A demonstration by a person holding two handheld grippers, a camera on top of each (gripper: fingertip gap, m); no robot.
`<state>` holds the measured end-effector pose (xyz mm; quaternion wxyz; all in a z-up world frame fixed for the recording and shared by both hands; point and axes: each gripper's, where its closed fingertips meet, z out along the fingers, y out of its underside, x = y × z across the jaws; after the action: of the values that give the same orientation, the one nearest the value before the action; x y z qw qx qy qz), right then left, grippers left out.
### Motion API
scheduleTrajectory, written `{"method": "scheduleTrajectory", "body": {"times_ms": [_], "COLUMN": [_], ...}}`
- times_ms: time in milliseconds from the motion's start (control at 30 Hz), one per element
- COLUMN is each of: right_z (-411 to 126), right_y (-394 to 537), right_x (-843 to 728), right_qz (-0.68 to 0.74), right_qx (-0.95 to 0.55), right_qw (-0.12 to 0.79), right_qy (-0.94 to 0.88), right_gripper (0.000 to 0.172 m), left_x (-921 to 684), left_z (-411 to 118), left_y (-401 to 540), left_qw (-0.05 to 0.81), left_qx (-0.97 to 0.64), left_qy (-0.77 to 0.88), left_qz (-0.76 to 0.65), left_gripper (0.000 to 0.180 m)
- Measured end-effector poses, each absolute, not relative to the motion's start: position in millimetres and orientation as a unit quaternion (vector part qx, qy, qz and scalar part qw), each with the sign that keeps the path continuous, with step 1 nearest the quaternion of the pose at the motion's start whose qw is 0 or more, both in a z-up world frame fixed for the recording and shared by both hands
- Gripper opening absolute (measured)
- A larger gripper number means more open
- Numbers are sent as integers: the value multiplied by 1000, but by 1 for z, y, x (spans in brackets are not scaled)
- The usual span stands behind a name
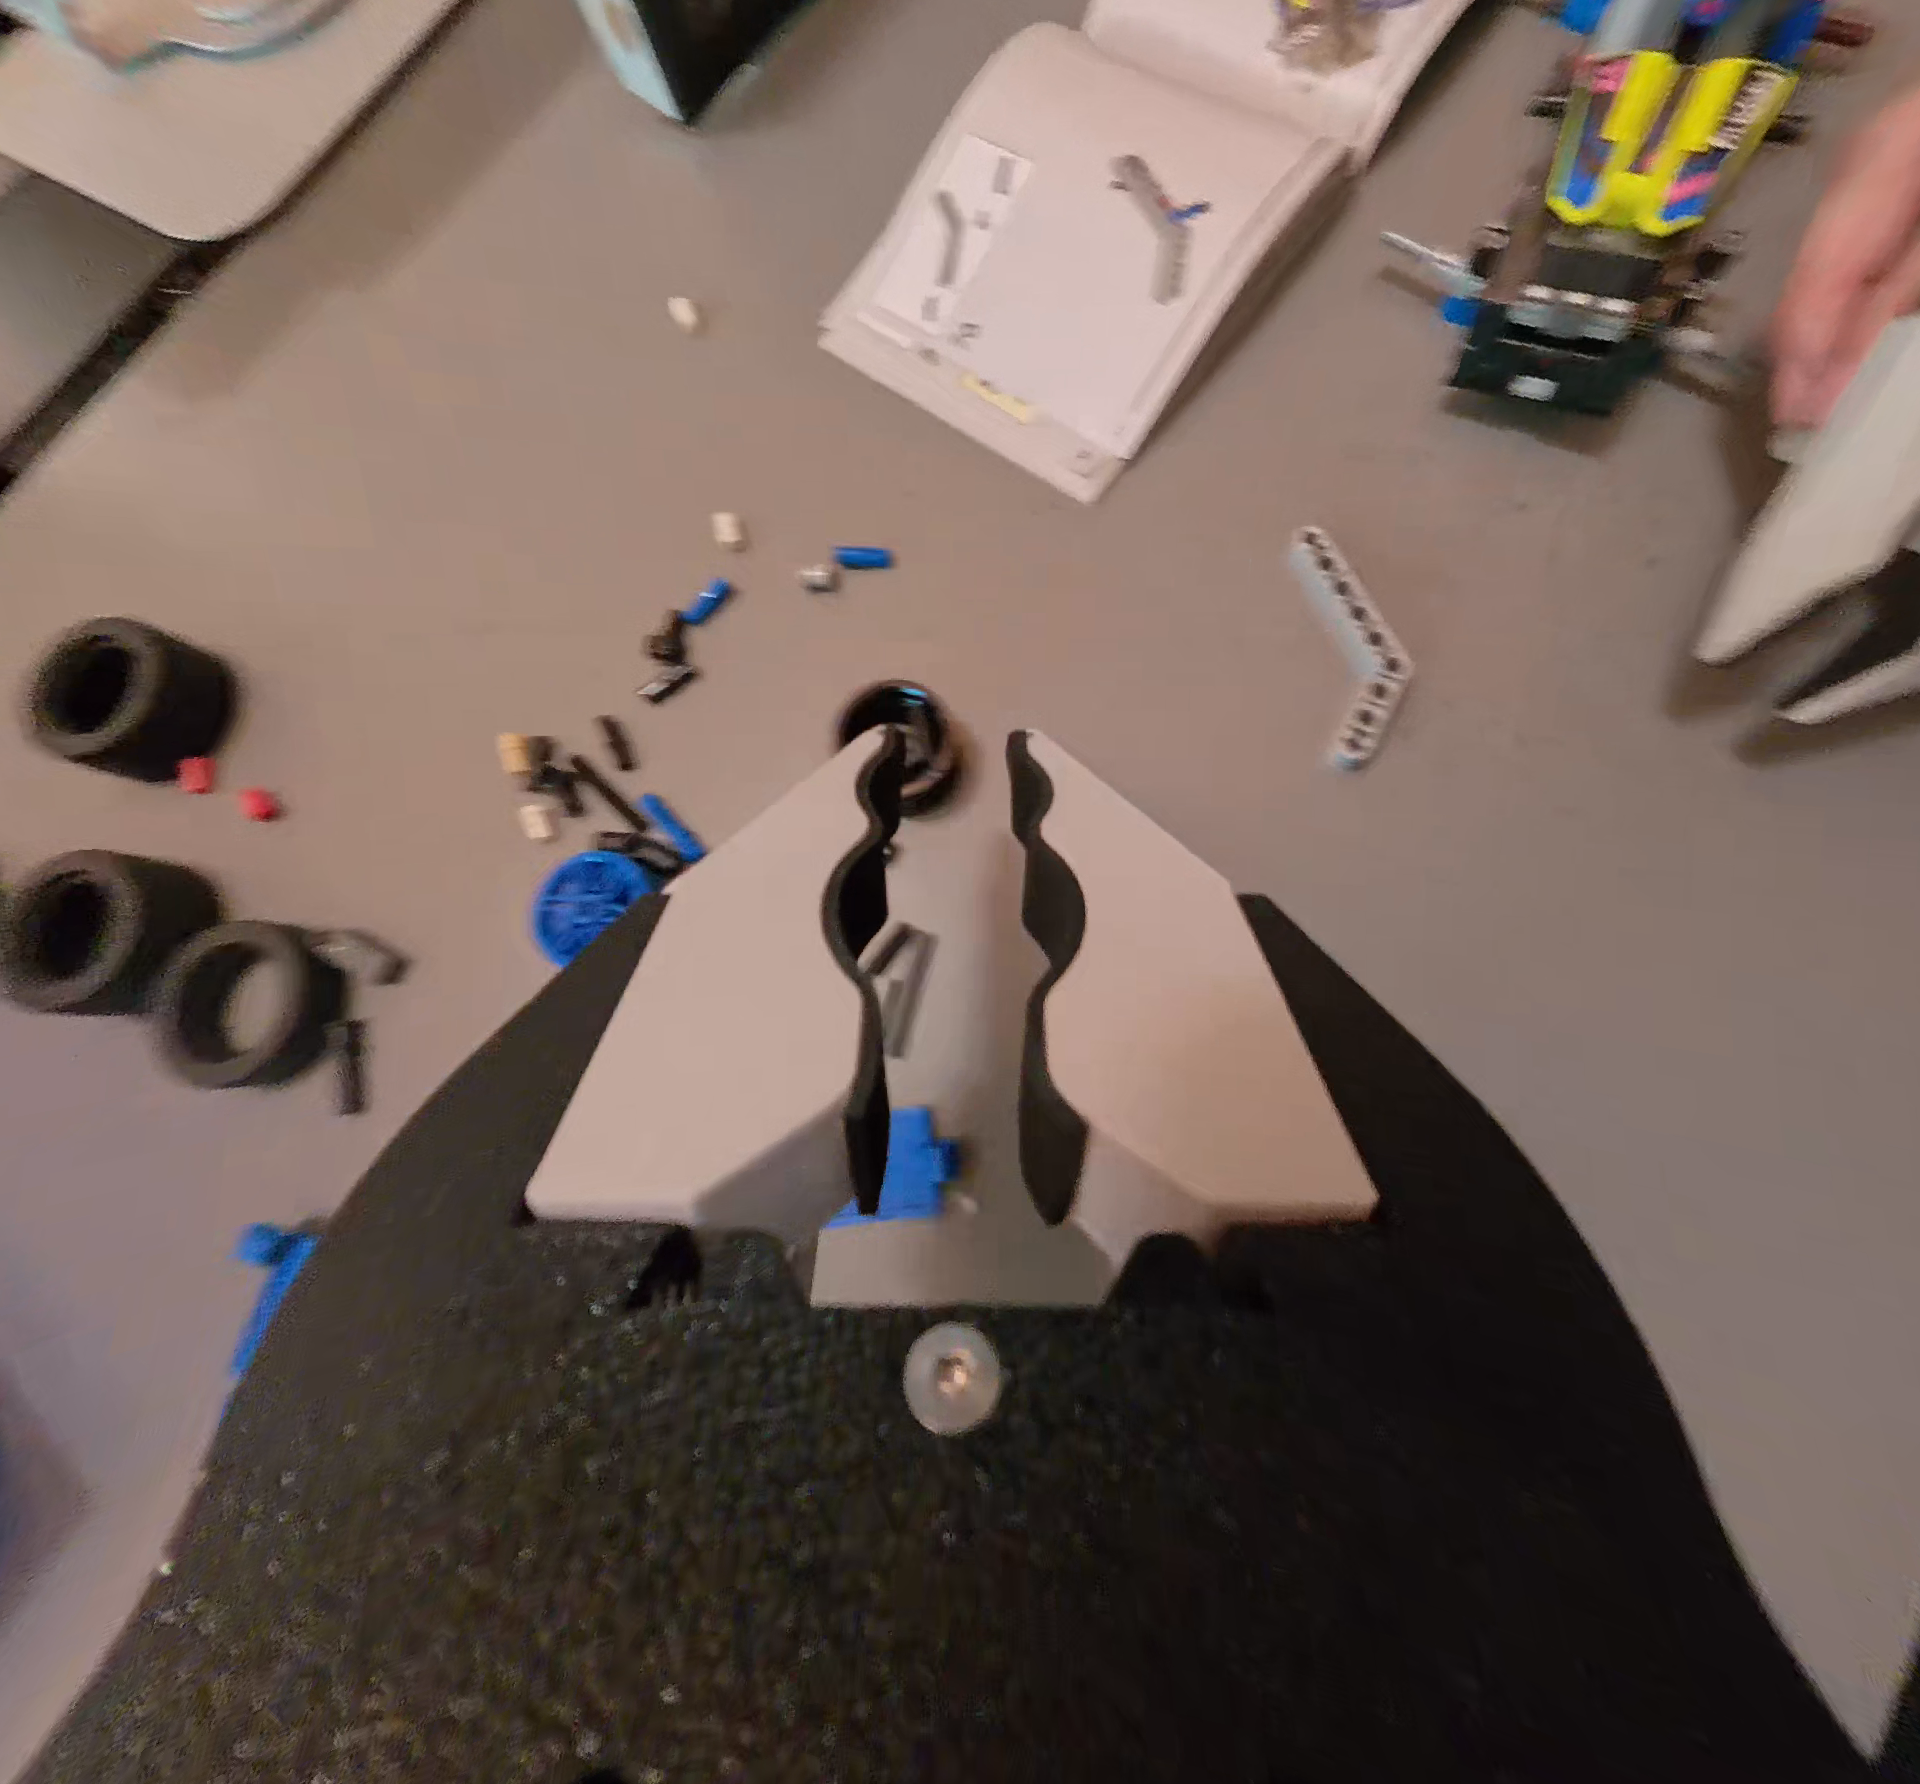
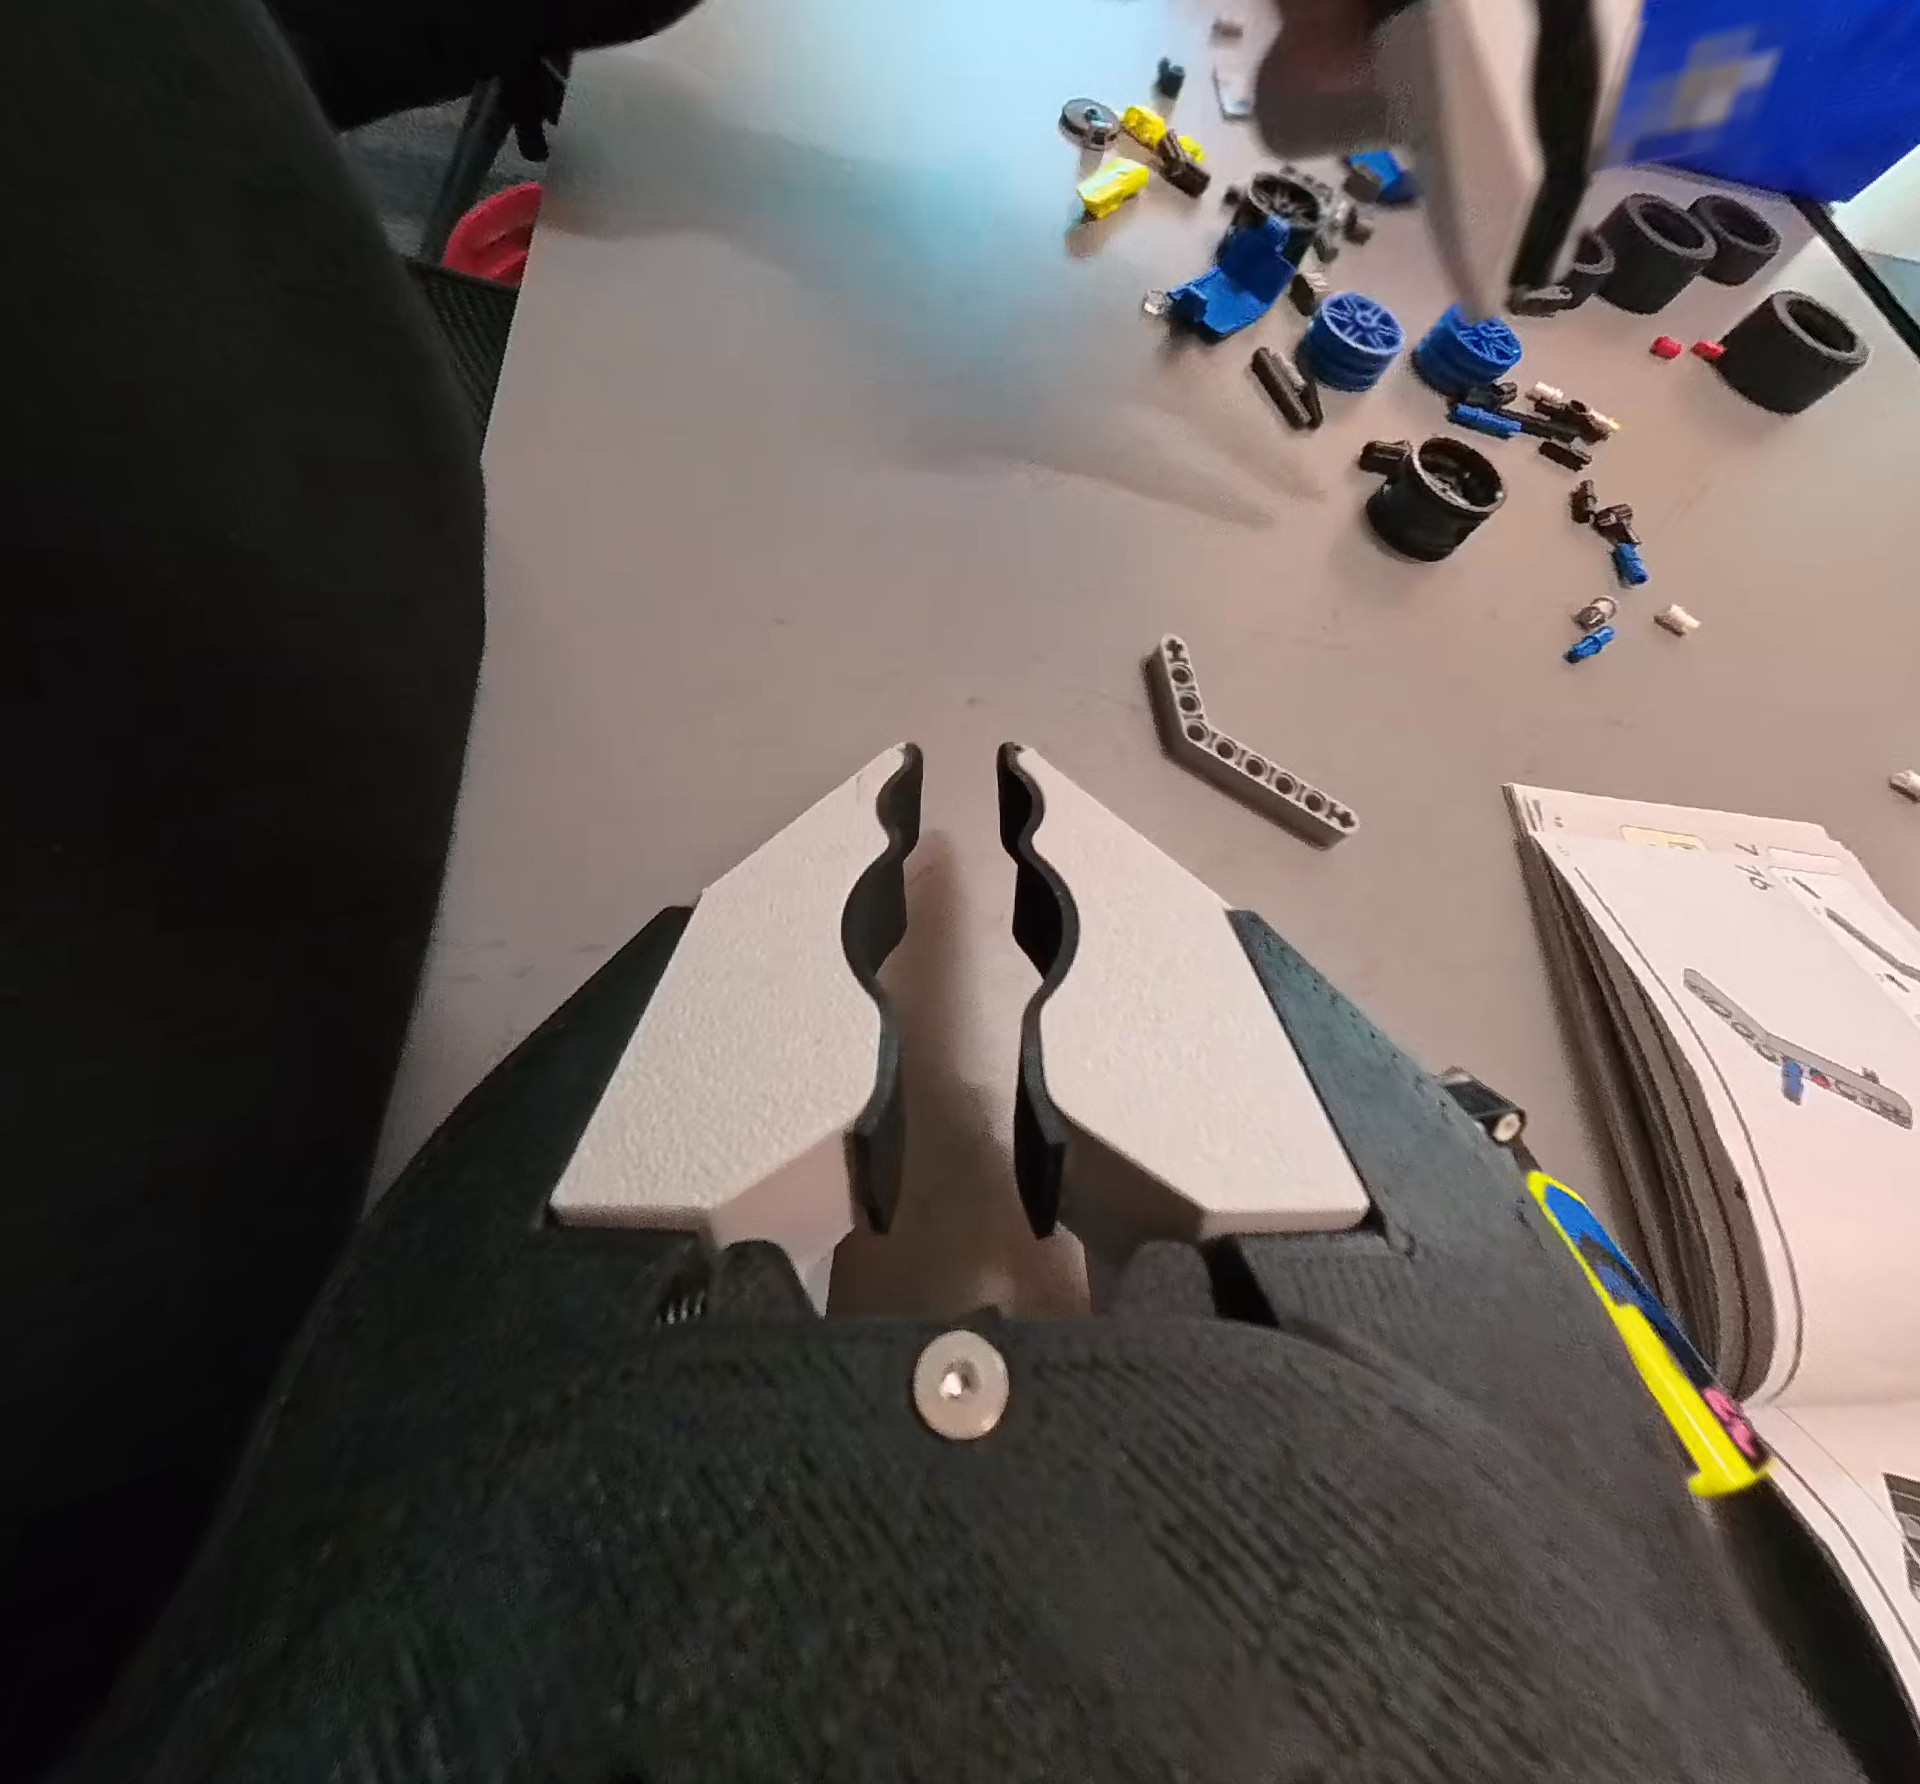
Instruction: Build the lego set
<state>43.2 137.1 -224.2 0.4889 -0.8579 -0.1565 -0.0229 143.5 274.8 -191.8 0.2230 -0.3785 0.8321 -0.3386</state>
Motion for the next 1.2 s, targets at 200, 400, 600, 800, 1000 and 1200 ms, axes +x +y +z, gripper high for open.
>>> {"method": "scheduleTrajectory", "body": {"times_ms": [200,400,600,800,1000,1200], "right_z": [-232,-236,-245,-247,-247,-247], "right_y": [138,133,132,134,135,135], "right_x": [36,33,33,35,35,35], "right_qz": [-11,0,-1,4,0,1], "right_qx": [-866,-871,-879,-881,-880,-880], "right_qw": [468,456,432,426,427,427], "right_qy": [-176,-181,-203,-205,-207,-207], "right_gripper": [13,15,15,15,14,14], "left_x": [195,233,209,181,184,184], "left_z": [-202,-222,-223,-241,-253,-255], "left_y": [287,346,352,330,337,333], "left_qw": [223,185,141,118,150,128], "left_qx": [-258,-324,-351,-342,-385,-413], "left_qy": [894,893,889,908,896,886], "left_qz": [-291,-253,-259,-212,-159,-166], "left_gripper": [16,16,11,11,12,7]}}
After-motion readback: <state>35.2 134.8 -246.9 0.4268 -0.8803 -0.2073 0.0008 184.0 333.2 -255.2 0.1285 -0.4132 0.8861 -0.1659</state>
